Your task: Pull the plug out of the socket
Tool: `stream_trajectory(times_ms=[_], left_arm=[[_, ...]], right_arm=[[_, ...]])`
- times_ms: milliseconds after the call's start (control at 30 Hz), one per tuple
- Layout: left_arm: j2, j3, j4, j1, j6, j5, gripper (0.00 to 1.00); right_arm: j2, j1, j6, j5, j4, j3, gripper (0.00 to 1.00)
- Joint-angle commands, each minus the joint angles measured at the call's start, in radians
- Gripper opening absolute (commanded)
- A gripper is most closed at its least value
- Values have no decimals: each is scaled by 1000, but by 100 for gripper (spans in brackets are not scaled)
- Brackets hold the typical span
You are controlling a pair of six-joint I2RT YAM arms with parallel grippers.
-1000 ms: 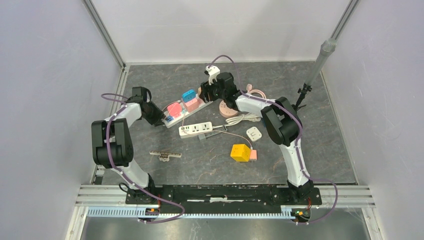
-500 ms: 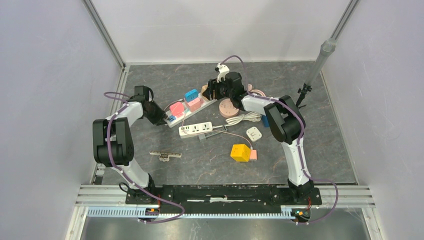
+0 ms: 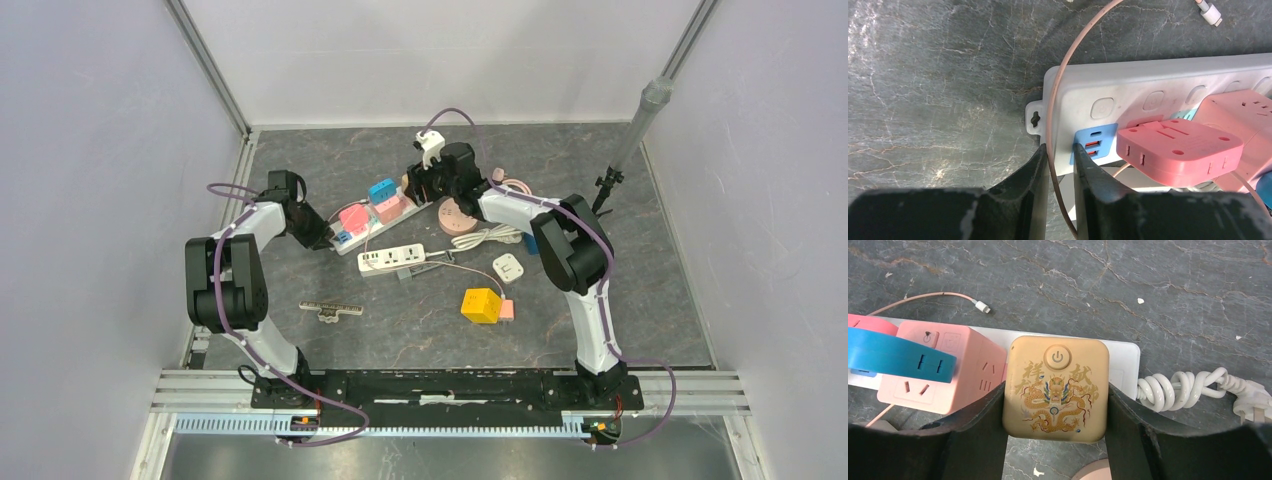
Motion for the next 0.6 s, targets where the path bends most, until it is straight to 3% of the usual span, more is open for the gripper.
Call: stream_trajectory(times_ms=[0, 100, 367, 567], left_arm=[[75, -41, -77, -3, 33, -140, 29], [78, -41, -76, -4, 33, -139, 29], [83, -39, -77, -8, 32, -139, 29], [83, -40, -77, -11, 32, -139, 29]], right_arm=[[-115, 14, -40, -66, 88, 88, 0], [-105, 13, -20, -46, 71, 105, 0], [57, 54, -36, 120, -234, 348, 0], [49, 62, -43, 132, -225, 312, 0]])
